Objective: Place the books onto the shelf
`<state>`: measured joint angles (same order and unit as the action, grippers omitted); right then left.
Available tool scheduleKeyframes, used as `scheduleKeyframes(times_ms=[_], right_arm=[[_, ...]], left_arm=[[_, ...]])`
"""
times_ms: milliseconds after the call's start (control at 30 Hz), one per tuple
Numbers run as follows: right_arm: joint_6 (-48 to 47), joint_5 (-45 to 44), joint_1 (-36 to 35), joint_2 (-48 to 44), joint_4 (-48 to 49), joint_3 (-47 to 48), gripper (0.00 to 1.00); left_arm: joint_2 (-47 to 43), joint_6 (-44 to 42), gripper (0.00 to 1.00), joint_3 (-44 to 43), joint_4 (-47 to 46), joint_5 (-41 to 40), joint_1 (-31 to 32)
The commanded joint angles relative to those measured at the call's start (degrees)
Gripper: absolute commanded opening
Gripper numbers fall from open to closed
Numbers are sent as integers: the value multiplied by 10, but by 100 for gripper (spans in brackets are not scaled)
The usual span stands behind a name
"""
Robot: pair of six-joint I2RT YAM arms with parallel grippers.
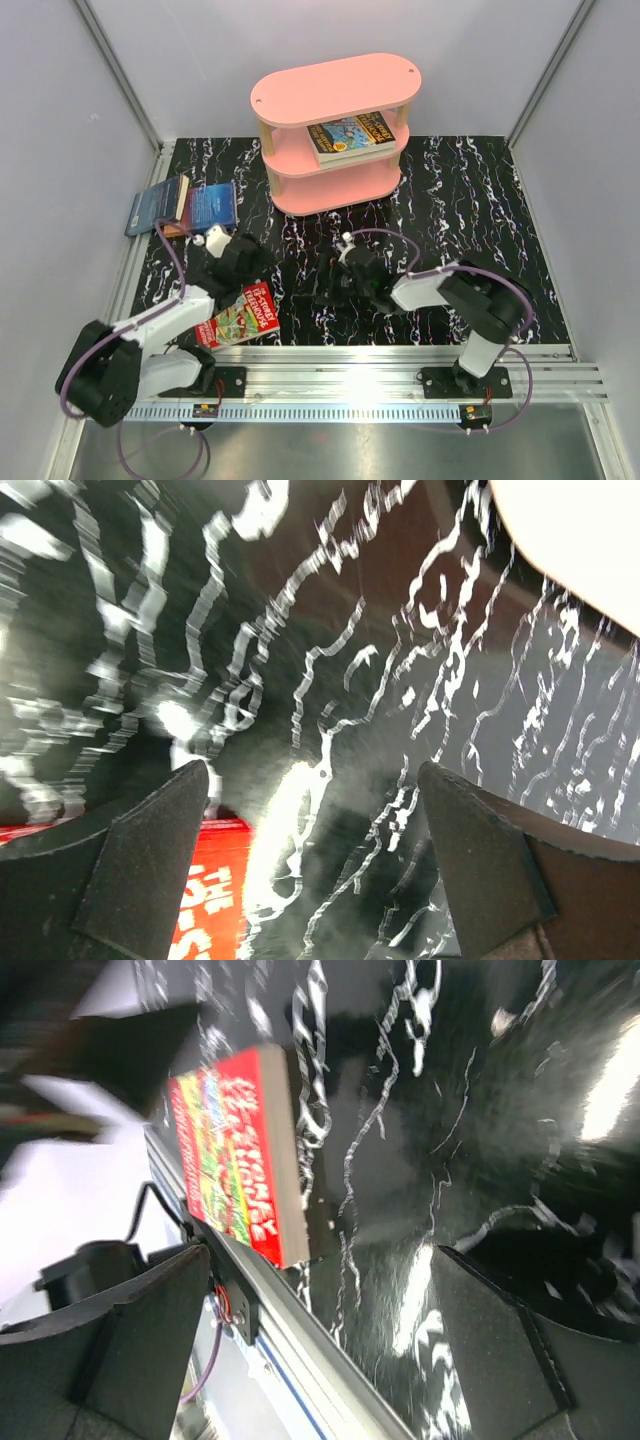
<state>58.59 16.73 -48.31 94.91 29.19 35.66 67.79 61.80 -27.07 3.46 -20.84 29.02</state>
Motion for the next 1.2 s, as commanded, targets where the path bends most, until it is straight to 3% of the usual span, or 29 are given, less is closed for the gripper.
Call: scheduleKeyframes(times_ms=[0,167,233,300,500,700,1167], right_arm=[[47,31,-20,82,125,34,100],[78,52,-43,189,174,89,100],[83,59,-59,208,171,118,100],[83,59,-70,214,158,138,100],[81,64,-84,215,139,159,100],[65,83,-106,215,99,203,97],[54,68,-122,168,31,242,74]], left_arm=[[-90,-48,92,-12,65,-99,-2],[-167,-62,93,38,84,-89,-39],[-173,-47,92,37,144,-96,-45],[-168,-19,91,35,209,-118,-47],[-113,2,97,9,267,-119,-59],[-49,4,92,56,162,-47,-62],[-60,-10,90,67,139,-61,-55]])
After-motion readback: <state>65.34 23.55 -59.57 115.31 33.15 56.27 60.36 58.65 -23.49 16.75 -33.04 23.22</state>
